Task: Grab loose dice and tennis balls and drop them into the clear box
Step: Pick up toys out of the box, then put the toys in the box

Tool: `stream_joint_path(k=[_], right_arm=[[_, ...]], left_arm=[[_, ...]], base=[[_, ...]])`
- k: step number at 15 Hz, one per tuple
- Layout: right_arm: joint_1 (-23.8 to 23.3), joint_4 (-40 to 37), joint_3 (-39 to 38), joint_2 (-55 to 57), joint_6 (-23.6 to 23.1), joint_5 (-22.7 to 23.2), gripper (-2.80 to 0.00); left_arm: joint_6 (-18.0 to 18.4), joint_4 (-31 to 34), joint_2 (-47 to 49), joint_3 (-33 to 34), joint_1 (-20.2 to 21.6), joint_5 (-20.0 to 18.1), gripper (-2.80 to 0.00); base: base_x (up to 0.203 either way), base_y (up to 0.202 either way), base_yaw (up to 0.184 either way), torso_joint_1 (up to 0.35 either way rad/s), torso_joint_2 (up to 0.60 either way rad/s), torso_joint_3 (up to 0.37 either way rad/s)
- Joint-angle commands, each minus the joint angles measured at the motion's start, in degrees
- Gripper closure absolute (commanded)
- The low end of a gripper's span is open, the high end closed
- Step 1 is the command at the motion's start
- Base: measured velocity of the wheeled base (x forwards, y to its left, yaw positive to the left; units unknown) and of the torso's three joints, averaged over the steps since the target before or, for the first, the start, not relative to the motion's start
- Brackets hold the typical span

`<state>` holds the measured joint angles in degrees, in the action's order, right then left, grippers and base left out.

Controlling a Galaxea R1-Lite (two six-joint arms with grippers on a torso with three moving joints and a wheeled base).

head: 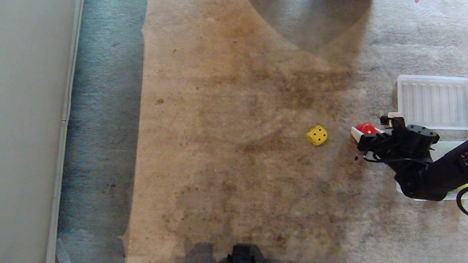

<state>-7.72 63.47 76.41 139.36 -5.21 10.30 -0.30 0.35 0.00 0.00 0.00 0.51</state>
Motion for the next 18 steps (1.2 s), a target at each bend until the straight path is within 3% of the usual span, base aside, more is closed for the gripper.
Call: stream_joint_path(k=[1,7,15,18], right_arm=[[0.0,-0.5,-1.5,-1.7,-0.1,0.0,0.0],[-0.2,-9.9,-13.7,-18.3,0.4,0.2,0.0],[-2.4,-9.8,-22.7,-26.7,0.1,0.3,0.0],[-2.8,-15.7,-30.8,-37.6,0.2,0.6,0.0]], left_arm=[[0.0,0.0,0.0,0.0,0.0,0.0,0.0],[0.0,0.0,0.0,0.0,0.0,0.0,0.0],[0.0,0.0,0.0,0.0,0.0,0.0,0.0],[0.0,0.0,0.0,0.0,0.0,0.0,0.0]], base=[[0.0,0.0,0.0,0.0,0.0,0.0],[0.0,0.0,0.0,0.0,0.0,0.0],[0.0,0.0,0.0,0.0,0.0,0.0],[0.0,0.0,0.0,0.0,0.0,0.0]])
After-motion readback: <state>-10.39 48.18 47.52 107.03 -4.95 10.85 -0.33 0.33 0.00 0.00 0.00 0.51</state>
